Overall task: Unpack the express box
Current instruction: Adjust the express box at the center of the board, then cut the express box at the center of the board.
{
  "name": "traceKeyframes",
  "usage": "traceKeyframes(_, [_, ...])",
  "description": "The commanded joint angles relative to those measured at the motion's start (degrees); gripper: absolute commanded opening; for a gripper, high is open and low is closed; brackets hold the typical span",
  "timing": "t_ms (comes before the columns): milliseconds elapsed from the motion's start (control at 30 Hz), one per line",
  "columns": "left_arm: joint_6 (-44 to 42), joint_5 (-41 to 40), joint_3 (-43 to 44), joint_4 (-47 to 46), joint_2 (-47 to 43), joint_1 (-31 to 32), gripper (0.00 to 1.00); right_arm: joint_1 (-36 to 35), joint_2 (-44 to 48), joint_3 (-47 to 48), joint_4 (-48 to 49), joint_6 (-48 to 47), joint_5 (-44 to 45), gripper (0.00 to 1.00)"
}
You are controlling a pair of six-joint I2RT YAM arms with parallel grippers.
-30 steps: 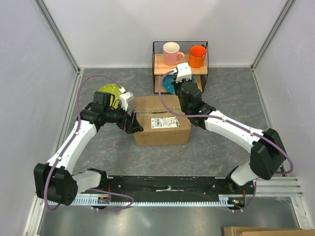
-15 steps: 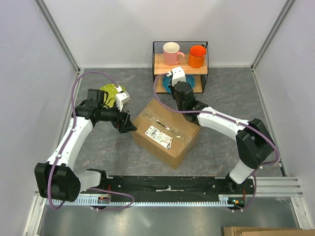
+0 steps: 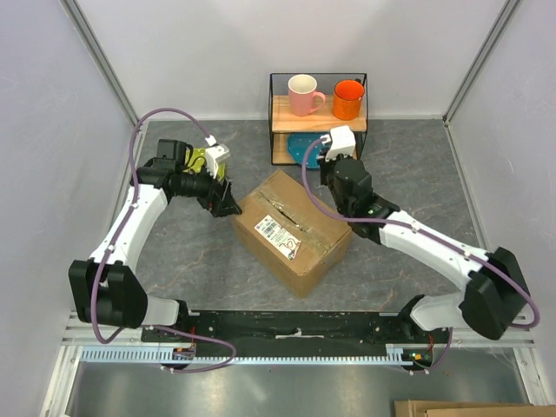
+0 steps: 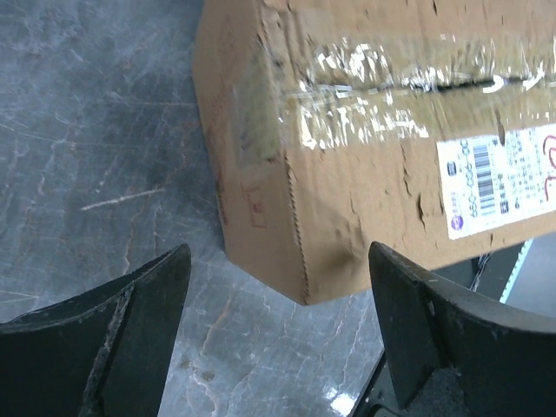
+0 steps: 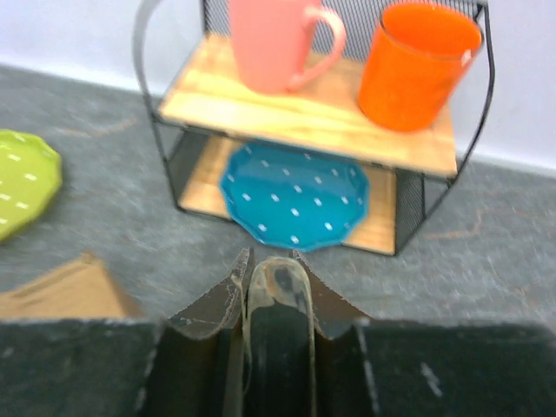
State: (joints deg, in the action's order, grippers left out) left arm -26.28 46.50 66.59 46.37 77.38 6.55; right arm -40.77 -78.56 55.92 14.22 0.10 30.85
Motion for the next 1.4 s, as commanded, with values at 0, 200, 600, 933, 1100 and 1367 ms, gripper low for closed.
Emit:
traceKeyframes(0, [6.1,1.7,5.5,-2.0,2.2,-0.2,0.89,-4.0,3.8,4.8,2.5,-2.5,-0.7,0.0])
traceKeyframes(200, [11.0,3.8,7.4,-1.9,1.4,-0.2,0.9,-12.0,1.5,9.0,4.4,-4.9,-2.2,0.0])
traceKeyframes(600, [19.1,-6.2,0.0,-10.1,-0.2,4.1,0.84,-15.3,-6.6,12.1,7.8,-2.3,-10.5,0.0])
traceKeyframes(933, [18.2,-13.0,-3.7,-13.4,1.5,5.4,0.7,-15.8,-8.7,11.2,8.7,-0.8,-14.2,0.0])
traceKeyframes(1100, [16.1,-14.6,-5.8,-13.4,1.3,6.1,0.61,-16.0,-9.3,9.6,9.8,-0.3,-15.2,0.0])
traceKeyframes(1367, [14.9,-13.7,-6.5,-12.2,1.5,6.1,0.6,-16.1,-10.8,8.4,10.0,1.1,-14.5,0.0])
